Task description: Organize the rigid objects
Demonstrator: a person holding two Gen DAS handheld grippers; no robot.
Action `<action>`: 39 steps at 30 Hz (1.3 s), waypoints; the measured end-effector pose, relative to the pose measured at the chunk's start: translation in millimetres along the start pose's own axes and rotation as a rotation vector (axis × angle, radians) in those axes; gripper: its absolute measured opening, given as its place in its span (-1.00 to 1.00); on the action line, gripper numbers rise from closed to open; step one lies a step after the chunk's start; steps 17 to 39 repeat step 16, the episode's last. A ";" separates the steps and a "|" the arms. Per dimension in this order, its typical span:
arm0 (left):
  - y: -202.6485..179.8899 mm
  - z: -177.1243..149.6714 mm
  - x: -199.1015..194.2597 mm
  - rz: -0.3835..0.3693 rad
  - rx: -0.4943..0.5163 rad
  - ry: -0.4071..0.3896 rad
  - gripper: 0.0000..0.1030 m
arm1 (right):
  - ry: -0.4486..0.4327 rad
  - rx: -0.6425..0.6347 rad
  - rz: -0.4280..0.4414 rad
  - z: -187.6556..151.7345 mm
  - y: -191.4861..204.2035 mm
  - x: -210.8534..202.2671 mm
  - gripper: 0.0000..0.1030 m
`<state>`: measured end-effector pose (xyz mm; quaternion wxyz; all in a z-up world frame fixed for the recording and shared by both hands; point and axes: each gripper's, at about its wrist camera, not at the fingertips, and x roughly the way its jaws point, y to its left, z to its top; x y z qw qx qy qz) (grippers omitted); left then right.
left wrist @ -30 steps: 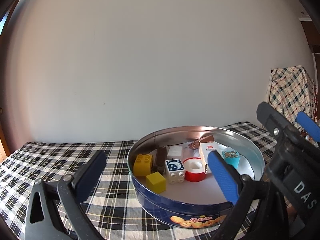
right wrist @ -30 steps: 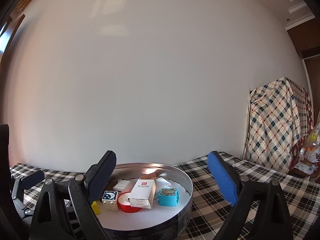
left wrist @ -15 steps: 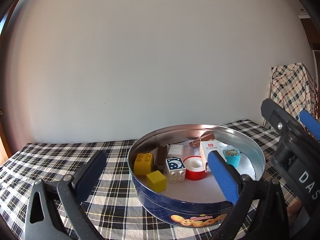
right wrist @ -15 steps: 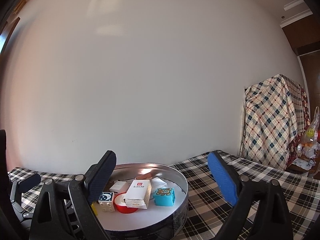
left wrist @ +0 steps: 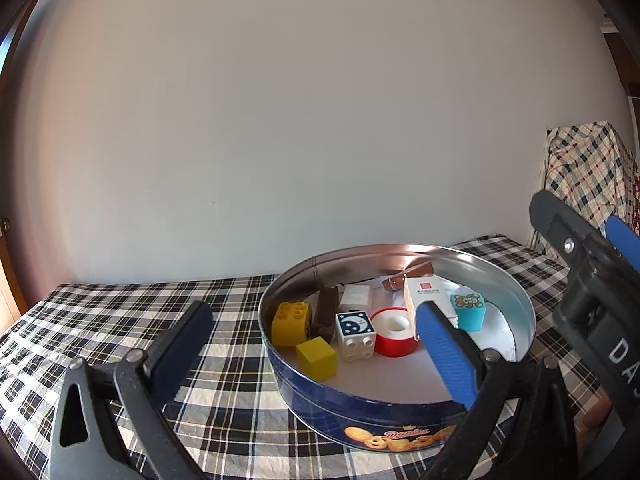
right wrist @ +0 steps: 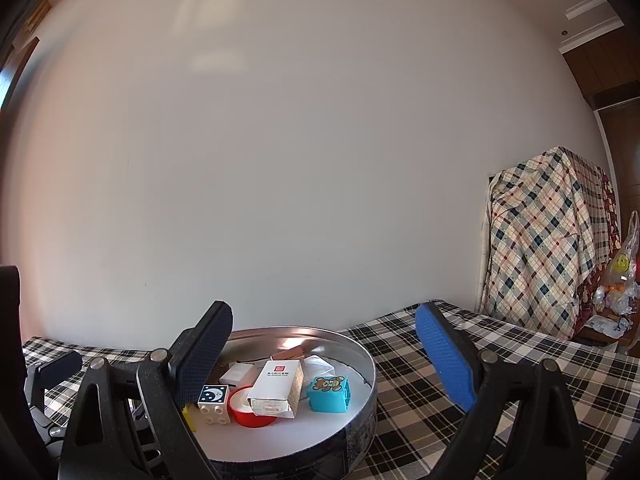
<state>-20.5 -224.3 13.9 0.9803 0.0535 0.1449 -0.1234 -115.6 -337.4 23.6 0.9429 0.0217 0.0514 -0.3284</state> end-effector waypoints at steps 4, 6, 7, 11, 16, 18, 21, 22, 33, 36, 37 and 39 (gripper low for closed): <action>-1.3 -0.2 0.8 -0.014 0.001 0.010 0.99 | -0.003 -0.005 0.002 -0.6 1.6 0.0 0.84; -1.7 -0.6 1.0 -0.044 -0.002 0.016 1.00 | -0.004 -0.007 0.001 -0.9 2.8 0.1 0.84; -1.6 -0.7 1.3 -0.066 -0.005 0.020 1.00 | -0.003 -0.006 0.000 -0.9 2.9 -0.2 0.84; -1.9 -0.1 0.4 -0.074 -0.006 0.014 1.00 | 0.002 0.000 -0.004 -0.9 2.5 0.6 0.84; -2.2 0.2 3.2 -0.081 -0.005 0.029 1.00 | 0.000 0.002 -0.070 0.9 -1.1 -0.8 0.84; -2.2 0.2 3.2 -0.081 -0.005 0.029 1.00 | 0.000 0.002 -0.070 0.9 -1.1 -0.8 0.84; -2.2 0.2 3.2 -0.081 -0.005 0.029 1.00 | 0.000 0.002 -0.070 0.9 -1.1 -0.8 0.84; -2.2 0.2 3.2 -0.081 -0.005 0.029 1.00 | 0.000 0.002 -0.070 0.9 -1.1 -0.8 0.84; -2.2 0.2 3.2 -0.081 -0.005 0.029 1.00 | 0.000 0.002 -0.070 0.9 -1.1 -0.8 0.84; -2.2 0.2 3.2 -0.081 -0.005 0.029 1.00 | 0.000 0.002 -0.070 0.9 -1.1 -0.8 0.84; -2.2 0.2 3.2 -0.081 -0.005 0.029 1.00 | 0.000 0.002 -0.070 0.9 -1.1 -0.8 0.84; -2.2 0.2 3.2 -0.081 -0.005 0.029 1.00 | 0.000 0.002 -0.070 0.9 -1.1 -0.8 0.84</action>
